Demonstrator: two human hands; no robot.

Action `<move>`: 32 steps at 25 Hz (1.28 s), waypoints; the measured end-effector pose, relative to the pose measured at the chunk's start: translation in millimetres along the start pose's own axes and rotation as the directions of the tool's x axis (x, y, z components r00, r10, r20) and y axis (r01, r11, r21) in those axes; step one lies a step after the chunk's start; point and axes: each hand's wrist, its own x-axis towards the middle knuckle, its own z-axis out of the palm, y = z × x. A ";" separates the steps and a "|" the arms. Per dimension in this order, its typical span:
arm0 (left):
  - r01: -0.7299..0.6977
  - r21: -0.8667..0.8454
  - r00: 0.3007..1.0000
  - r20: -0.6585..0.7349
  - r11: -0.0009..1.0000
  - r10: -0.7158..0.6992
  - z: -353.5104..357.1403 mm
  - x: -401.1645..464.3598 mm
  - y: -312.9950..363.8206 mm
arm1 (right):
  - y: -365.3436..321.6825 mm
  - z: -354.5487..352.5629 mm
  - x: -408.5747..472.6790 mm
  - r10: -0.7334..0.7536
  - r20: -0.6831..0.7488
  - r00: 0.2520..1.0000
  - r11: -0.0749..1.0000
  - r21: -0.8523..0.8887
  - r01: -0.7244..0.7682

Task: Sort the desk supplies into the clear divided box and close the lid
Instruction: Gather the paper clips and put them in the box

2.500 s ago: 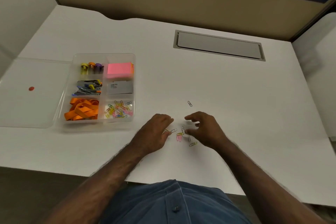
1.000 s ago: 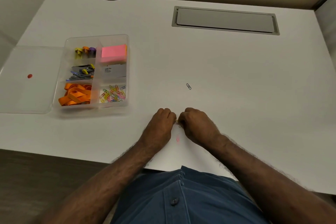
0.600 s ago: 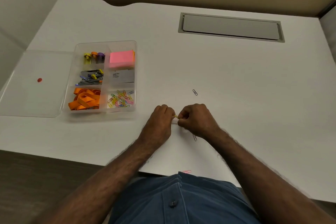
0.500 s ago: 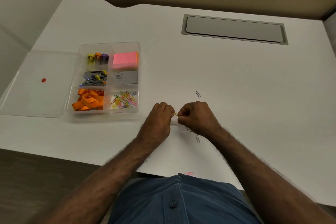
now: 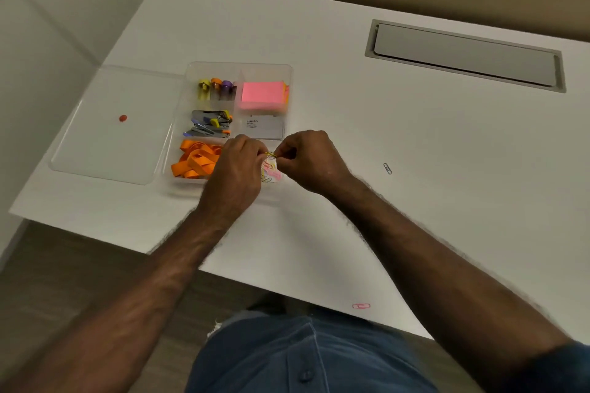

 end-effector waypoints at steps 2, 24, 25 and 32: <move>0.038 0.011 0.999 0.010 0.999 -0.038 -3.8 2.4 -11.0 | -6.9 8.3 10.1 -0.040 0.010 0.999 0.998 -0.040 0.041; -0.231 -0.341 0.881 0.324 0.911 0.345 64.2 -90.1 86.5 | 112.6 -44.4 -128.2 0.356 -0.057 0.933 0.928 -0.097 -0.361; -0.229 -0.350 0.855 0.374 0.909 0.359 72.7 -95.9 92.1 | 120.7 -44.1 -134.8 0.365 -0.058 0.929 0.918 -0.145 -0.370; -0.369 -0.296 0.680 0.560 0.881 0.473 110.5 -121.0 114.4 | 146.7 -47.9 -161.1 0.394 0.169 0.903 0.890 -0.315 -0.330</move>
